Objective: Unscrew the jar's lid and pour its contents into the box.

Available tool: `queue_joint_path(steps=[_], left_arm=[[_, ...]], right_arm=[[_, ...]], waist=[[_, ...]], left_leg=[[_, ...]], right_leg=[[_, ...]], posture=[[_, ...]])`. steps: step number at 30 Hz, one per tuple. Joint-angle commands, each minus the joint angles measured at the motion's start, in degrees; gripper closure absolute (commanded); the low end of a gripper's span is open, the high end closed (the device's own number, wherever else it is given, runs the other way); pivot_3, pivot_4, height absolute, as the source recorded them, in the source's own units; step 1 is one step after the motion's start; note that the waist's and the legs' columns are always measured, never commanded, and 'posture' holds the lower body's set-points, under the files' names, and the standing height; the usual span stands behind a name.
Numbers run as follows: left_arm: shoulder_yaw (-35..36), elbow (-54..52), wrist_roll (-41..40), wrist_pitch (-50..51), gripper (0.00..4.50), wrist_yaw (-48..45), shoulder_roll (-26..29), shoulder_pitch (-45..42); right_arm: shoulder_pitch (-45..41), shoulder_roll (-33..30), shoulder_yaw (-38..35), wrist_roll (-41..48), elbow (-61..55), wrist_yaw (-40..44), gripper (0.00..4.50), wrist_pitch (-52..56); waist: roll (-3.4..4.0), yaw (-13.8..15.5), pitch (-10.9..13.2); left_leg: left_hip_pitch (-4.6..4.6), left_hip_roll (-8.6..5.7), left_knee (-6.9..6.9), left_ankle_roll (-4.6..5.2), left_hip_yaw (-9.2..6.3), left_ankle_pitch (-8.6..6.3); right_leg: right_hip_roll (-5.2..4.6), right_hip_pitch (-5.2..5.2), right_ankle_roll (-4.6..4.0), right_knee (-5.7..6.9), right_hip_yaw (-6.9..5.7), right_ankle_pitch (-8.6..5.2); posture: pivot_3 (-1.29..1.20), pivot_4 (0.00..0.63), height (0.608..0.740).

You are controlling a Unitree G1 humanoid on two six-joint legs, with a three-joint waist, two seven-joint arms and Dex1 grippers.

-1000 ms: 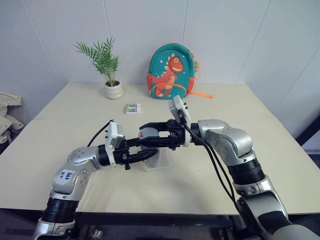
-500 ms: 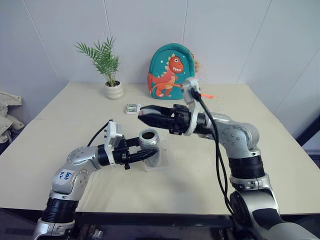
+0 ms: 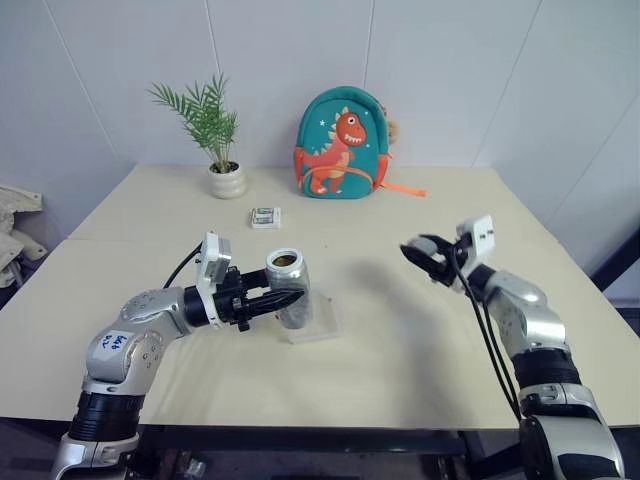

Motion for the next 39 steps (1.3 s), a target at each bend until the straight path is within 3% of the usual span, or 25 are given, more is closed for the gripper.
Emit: queue_joint_path(steps=[1, 8, 14, 17, 22, 28, 32, 39], left_arm=[[1.6, -0.2, -0.9, -0.5, 2.44, 0.0, 0.6, -1.8], [1.8, 0.9, 3.0, -6.9, 2.44, 0.2, 1.2, -1.7], [1.2, 2.2, 5.5, -7.2, 2.44, 3.3, 1.1, -2.7], [0.7, 2.1, 7.0, -8.3, 2.44, 4.4, 0.9, -3.3], [1.1, 2.0, 9.5, -9.6, 2.44, 8.9, -0.2, -4.5], [1.4, 0.2, 15.5, -17.4, 2.44, 11.8, 1.0, -2.7], [2.7, 0.5, 11.5, -14.0, 2.44, 10.3, 1.5, -2.8], [3.0, 4.0, 11.2, -15.1, 2.44, 7.2, 2.7, -2.6]], right_arm=[[-0.1, -0.8, -1.8, -2.3, 7.7, -2.6, 1.62, -7.8], [0.2, -0.5, -2.5, -4.2, 16.8, -4.7, 1.62, -13.7], [0.1, -1.2, -2.8, -4.0, 16.5, -2.1, 0.01, -12.9], [-0.1, -2.6, -3.6, -3.2, 14.7, -1.3, 0.01, -11.9], [3.3, -5.4, -3.7, -0.2, -0.3, 2.7, 0.01, -6.0], [11.6, -8.4, -2.4, 9.3, -34.1, 4.7, 0.01, 13.8], [13.5, -11.7, -0.2, 14.8, -53.0, 5.2, 0.01, 24.6], [16.0, -14.5, 1.4, 17.1, -65.7, 5.0, 0.01, 29.4]], waist=[[0.0, -0.1, 0.0], [0.0, -0.1, 0.0], [0.0, 0.0, 0.0], [0.0, 0.1, 0.0], [0.02, 0.3, 0.0], [0.04, 0.3, 0.0], [0.06, 0.4, 0.0], [0.03, 0.6, 0.0]], left_leg=[[0.0, 0.0, 0.0, 0.0, 0.01, 0.0], [0.04, -0.01, 0.01, -0.02, 0.04, 0.01], [0.04, -0.01, 0.03, -0.02, 0.04, 0.01], [0.04, -0.01, 0.03, -0.02, 0.04, 0.01], [0.03, -0.02, 0.03, -0.02, 0.04, 0.01], [0.02, 0.0, 0.03, -0.02, 0.04, 0.01], [0.03, -0.01, 0.09, -0.02, 0.03, 0.01], [0.01, -0.02, 0.14, 0.02, 0.03, 0.0]], right_leg=[[0.0, -0.01, 0.0, 0.01, 0.01, 0.0], [0.0, 0.01, 0.01, 0.03, 0.06, 0.01], [0.01, 0.02, 0.05, 0.03, 0.09, 0.03], [0.01, 0.02, 0.06, 0.03, 0.1, 0.03], [0.01, 0.02, 0.1, 0.01, 0.11, 0.05], [0.02, 0.0, 0.11, 0.03, 0.12, 0.05], [0.01, 0.02, 0.12, 0.03, 0.12, 0.06], [-0.02, 0.13, 0.12, -0.15, 0.09, 0.06]], posture=[[0.0, 0.15, 0.74], [0.0, 0.15, 0.74], [0.0, 0.15, 0.74], [0.0, 0.15, 0.74], [0.0, 0.15, 0.74], [0.0, 0.15, 0.74], [0.0, 0.15, 0.74], [0.0, 0.15, 0.74]])
